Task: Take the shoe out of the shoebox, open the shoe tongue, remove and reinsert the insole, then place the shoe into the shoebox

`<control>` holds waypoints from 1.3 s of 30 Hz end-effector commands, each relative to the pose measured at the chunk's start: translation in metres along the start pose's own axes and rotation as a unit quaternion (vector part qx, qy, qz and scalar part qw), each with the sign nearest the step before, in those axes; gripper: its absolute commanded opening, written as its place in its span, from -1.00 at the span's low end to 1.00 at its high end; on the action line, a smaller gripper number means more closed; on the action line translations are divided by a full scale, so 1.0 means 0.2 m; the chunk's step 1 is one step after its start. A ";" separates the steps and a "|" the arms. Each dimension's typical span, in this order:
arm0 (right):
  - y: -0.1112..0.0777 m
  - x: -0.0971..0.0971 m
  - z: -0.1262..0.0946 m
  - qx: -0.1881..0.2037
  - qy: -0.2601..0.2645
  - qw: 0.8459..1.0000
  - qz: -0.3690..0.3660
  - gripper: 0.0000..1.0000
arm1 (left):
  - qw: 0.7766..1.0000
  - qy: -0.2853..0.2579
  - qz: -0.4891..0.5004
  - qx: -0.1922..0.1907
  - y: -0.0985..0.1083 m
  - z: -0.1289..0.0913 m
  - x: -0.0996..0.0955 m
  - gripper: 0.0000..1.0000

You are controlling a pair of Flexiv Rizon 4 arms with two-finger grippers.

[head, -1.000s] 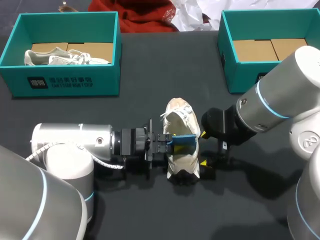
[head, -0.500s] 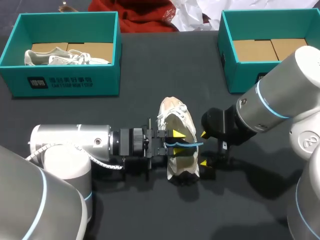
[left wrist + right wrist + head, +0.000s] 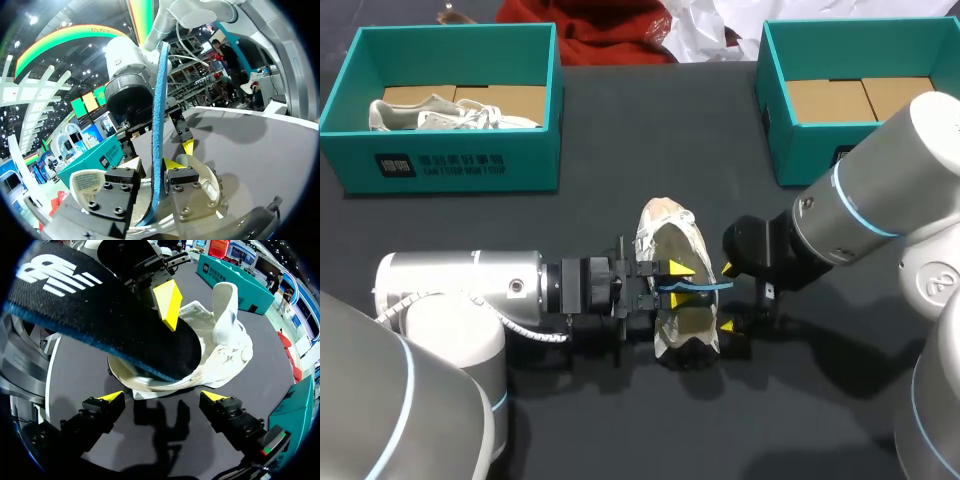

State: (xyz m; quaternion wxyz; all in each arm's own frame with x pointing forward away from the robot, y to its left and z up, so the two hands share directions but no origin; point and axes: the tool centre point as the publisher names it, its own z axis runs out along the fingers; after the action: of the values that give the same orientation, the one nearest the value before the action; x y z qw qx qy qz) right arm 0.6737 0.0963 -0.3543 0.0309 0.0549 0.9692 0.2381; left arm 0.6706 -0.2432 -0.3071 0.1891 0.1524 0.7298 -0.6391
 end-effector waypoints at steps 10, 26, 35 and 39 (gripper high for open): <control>0.00 0.01 0.00 0.000 -0.001 1.000 0.000 1.00 | 1.000 -0.007 -0.006 -0.029 -0.10 0.01 0.02 -0.66; 0.00 0.01 0.00 0.000 -0.001 1.000 0.000 1.00 | 0.999 0.002 0.039 -0.010 0.04 -0.01 0.02 -1.00; 0.00 0.01 0.00 0.000 -0.001 1.000 0.000 1.00 | 0.998 -0.004 0.064 -0.012 0.11 -0.03 0.01 -1.00; 0.00 0.01 0.00 0.000 -0.001 1.000 0.000 1.00 | 0.998 -0.005 0.061 -0.020 0.15 -0.03 0.00 -1.00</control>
State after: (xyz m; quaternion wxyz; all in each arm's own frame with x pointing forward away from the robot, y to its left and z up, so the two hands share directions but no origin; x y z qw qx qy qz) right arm 0.6736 0.0963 -0.3543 0.0309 0.0549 0.9692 0.2381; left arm 0.6804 -0.2315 -0.3291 0.2340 0.1909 0.7291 -0.6142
